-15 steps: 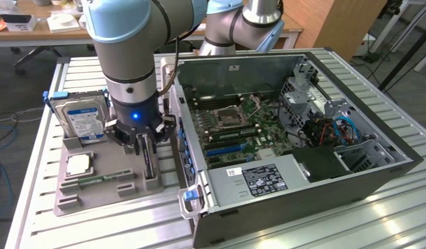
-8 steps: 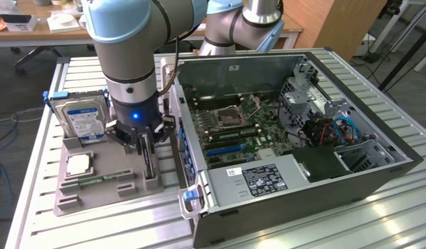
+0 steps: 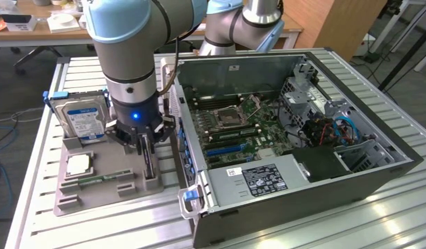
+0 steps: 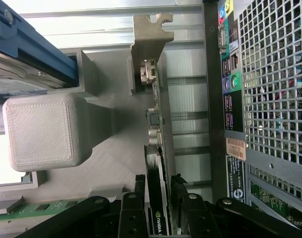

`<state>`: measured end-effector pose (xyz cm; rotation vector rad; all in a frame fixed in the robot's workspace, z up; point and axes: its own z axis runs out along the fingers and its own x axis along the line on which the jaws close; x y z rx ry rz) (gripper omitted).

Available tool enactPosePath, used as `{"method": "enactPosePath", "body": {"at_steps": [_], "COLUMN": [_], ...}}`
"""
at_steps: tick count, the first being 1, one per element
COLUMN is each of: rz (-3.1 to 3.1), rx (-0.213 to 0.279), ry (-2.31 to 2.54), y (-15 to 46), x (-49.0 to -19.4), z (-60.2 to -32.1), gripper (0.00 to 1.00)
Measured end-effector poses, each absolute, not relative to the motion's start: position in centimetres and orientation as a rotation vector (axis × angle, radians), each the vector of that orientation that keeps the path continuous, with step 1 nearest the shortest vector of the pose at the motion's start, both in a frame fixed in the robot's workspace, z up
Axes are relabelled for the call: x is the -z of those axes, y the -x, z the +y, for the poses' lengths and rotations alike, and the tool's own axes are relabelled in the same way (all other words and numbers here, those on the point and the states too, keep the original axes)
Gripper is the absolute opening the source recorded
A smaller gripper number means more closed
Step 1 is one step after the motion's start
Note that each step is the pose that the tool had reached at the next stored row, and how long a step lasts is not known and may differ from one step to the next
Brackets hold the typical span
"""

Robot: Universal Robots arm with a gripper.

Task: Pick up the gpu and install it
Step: 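Pick up the gpu and move the gpu toward the slot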

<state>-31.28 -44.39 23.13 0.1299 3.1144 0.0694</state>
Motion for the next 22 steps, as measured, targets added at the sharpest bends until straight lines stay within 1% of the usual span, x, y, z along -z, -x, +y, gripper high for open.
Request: {"method": "enactPosePath", "body": {"at_steps": [18, 19, 20, 22], "rz": [3.114, 3.115, 3.114, 3.114], "rx": [-0.07, -0.07, -0.07, -0.07], "ry": [-0.13, -0.13, -0.13, -0.13], "y": [31.3, 31.3, 31.3, 31.29], "x": [-23.1, -23.11, -23.11, -23.11], "z": [-44.29, -44.29, -44.29, -44.29], "gripper": [0.35, 0.33, 0.27, 0.27]}}
